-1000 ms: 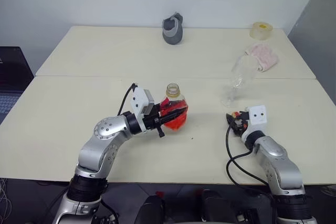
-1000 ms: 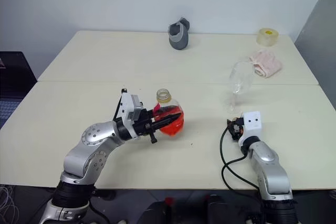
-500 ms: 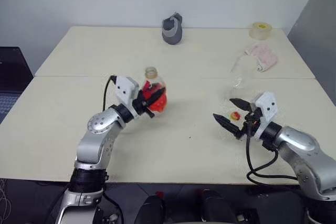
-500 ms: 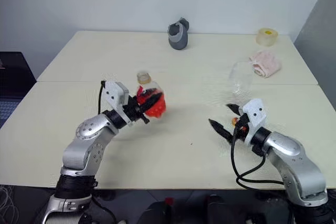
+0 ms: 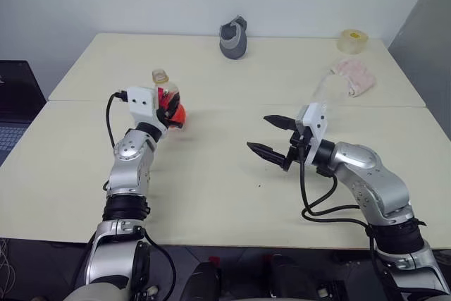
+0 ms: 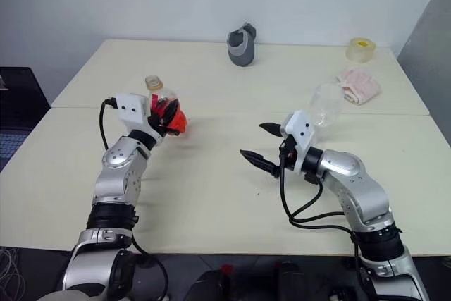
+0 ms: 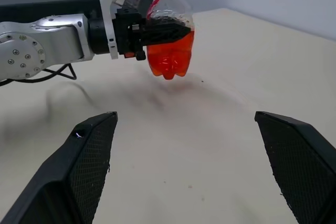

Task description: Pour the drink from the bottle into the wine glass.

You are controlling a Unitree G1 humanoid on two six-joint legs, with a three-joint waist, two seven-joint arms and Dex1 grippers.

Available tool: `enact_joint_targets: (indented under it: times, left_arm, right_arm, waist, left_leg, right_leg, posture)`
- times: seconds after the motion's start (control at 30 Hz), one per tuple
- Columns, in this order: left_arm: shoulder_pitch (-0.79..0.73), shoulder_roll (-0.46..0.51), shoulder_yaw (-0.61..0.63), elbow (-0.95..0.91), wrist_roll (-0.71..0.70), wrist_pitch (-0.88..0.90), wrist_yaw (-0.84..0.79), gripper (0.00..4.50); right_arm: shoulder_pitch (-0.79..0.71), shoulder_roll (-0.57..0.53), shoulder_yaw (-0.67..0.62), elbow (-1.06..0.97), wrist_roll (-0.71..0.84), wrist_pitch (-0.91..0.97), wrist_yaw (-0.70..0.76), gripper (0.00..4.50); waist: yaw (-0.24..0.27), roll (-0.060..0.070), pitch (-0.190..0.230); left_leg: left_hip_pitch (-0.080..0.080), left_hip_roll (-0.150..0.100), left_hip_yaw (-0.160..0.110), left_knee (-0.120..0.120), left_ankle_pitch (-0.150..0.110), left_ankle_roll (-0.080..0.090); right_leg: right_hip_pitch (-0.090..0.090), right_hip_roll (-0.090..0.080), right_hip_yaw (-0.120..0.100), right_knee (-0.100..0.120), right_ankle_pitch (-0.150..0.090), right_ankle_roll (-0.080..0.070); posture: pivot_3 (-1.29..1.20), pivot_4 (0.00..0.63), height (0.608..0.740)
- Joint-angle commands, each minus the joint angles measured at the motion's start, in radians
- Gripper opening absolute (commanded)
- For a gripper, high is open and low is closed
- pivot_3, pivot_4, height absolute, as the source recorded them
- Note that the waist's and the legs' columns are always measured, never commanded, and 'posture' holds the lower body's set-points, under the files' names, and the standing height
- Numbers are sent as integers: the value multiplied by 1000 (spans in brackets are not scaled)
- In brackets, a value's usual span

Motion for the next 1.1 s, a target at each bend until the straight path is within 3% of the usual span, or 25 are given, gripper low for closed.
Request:
enact_joint_targets:
  times: [0.03, 0.2, 0.57, 1.1]
  left_arm:
    - [-18, -1, 16, 10, 10, -75, 11, 1020]
    - [-3, -15, 9, 63, 28, -126, 18, 1020]
    - [17, -21, 24, 76, 26, -138, 36, 4473]
    - [459, -77, 23, -625, -43, 242, 132, 4473]
  right_arm:
    - [-19, 14, -8, -25, -9, -26, -13, 4474]
    - [-15, 21, -17, -35, -11, -15, -38, 4474]
    - [-6, 15, -20, -47, -21, -14, -55, 4500]
    - [78, 30, -34, -105, -23, 11, -100, 4500]
  waist:
    - [0, 0, 0]
    - [0, 0, 0]
    - [0, 0, 0]
    - [0, -1, -1]
  left_leg:
    - [0, 0, -1, 0, 0, 0]
    - [0, 0, -1, 0, 0, 0]
    - [0, 0, -1, 0, 0, 0]
    - [1, 2, -1, -1, 0, 0]
  right_leg:
    - [0, 0, 0, 0, 0, 0]
    - [0, 0, 0, 0, 0, 0]
    - [0, 0, 0, 1, 0, 0]
    - [0, -2, 1, 0, 0, 0]
  posture:
    - [0, 150, 740]
    - [0, 150, 740]
    - [0, 150, 740]
    - [0, 150, 740]
